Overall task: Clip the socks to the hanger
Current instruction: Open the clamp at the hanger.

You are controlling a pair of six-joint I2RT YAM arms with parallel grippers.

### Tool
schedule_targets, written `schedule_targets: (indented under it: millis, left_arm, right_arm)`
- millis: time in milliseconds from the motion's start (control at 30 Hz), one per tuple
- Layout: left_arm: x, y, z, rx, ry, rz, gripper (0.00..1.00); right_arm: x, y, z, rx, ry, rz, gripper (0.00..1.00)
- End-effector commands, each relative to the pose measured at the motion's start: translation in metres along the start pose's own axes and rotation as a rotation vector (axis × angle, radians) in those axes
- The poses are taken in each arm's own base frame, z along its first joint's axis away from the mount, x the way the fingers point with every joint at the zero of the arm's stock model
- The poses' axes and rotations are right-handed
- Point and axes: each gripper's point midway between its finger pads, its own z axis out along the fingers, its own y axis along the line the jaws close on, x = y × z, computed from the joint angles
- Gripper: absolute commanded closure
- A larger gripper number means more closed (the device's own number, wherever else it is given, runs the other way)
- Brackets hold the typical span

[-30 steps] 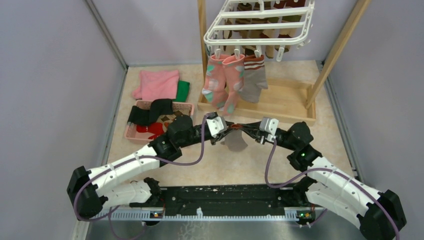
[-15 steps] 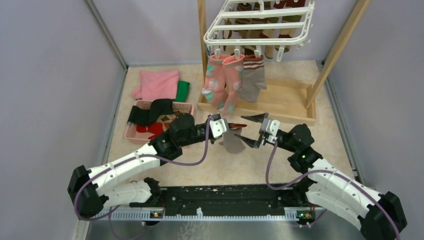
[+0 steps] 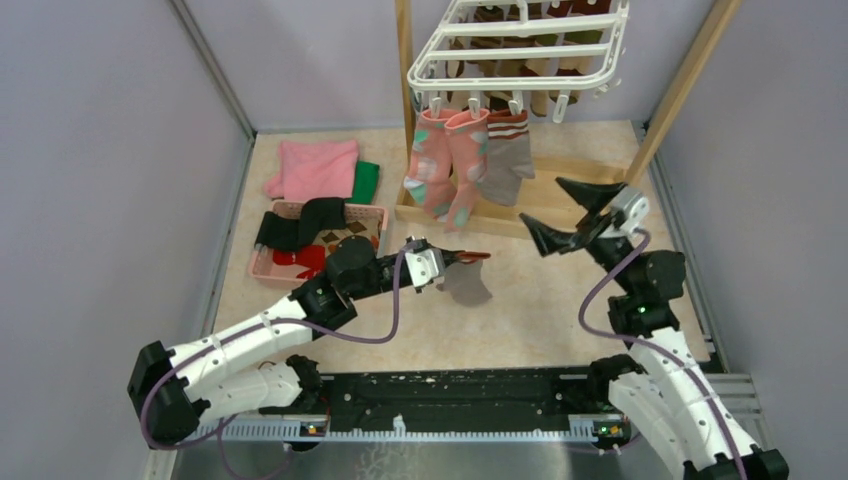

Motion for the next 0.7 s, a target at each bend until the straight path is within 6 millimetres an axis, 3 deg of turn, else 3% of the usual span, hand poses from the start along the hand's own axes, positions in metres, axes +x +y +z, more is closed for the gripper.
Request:
schedule_targets:
  millis: [0,133,267,500,667]
  left_arm:
    - [-0.034,0.002,0.003,0.049,-0.105,-0.023,1.0]
    - [-0.039,-0.004,0.005,0.095,-0.126,-0.068,1.0]
    - [-0.042,-0.007,0.002,0.114,-0.149,-0.082,1.0]
    - [-0.047,-0.01,-0.002,0.127,-0.175,-0.081,1.0]
    - [-0.05,-0.011,-0.003,0.131,-0.191,-0.083,1.0]
  right_arm:
    - [-0.075,-0.023,0.013,-0.004,-0.127,0.134,0.01]
    - [-0.109,-0.04,0.027,-0.032,-0.171,0.18,0.02]
    - [-0.13,-0.061,0.04,-0.041,-0.182,0.21,0.02]
    - [-0.143,-0.077,0.062,-0.091,-0.187,0.308,0.06]
    - [-0.142,-0.089,0.073,-0.083,-0.181,0.401,0.11]
